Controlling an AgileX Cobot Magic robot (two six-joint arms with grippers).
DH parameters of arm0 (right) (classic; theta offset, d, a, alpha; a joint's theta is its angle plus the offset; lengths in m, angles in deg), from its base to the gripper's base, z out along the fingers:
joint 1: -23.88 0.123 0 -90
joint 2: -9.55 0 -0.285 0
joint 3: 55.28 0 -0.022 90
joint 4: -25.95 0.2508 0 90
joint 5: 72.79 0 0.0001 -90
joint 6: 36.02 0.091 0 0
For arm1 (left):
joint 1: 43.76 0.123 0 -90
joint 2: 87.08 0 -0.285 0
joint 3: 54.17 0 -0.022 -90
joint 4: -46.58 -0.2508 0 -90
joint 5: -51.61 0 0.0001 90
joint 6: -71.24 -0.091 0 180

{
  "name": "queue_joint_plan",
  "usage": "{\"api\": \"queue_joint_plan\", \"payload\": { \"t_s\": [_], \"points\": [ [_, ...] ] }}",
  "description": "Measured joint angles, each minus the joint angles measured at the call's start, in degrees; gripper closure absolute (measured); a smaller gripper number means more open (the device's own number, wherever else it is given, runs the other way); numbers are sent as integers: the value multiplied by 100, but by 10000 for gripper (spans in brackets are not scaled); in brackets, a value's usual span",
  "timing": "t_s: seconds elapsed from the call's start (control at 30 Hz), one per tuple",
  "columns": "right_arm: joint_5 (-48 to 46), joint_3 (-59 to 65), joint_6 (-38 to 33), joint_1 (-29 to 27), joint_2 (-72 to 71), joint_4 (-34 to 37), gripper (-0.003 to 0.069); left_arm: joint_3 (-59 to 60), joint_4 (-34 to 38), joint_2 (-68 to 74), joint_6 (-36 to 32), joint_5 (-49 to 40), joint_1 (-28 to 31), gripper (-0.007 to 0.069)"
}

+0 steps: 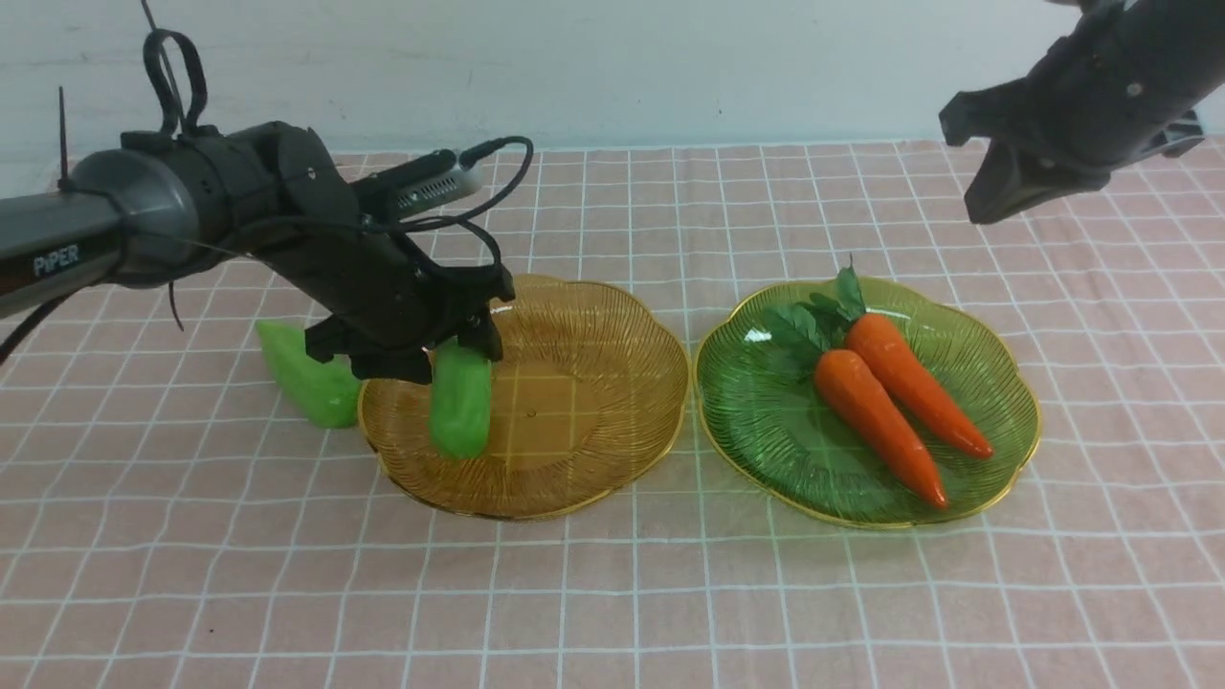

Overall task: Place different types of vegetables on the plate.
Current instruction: 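Put the green cucumber next to the left plate into that plate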

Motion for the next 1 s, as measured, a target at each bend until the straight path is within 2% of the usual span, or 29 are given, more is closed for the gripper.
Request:
{"api": "queue_joint_plan", "payload": {
  "t_s": [0.13,0.33,0.47,0.6,0.7,0.8,1.0],
  "points": [
    [0,0,0,0,0,-41,674,-308,-211,0,198,-160,624,-24],
    [0,0,-5,0,0,-46,674,-308,-733,281,994,-270,1353,-6],
    [0,0,-15,0,0,-52,674,-308,-670,594,1092,-192,1395,45],
    [0,0,-16,0,0,-56,674,-372,-206,787,1049,-16,1360,160],
    [0,0,-16,0,0,-62,674,-445,-92,811,655,-77,1353,277],
    [0,0,-16,0,0,-126,674,-592,-127,802,227,-437,1359,340],
    [0,0,-16,0,0,-247,674,-1425,-191,276,-197,-1486,1262,349]
  ]
}}
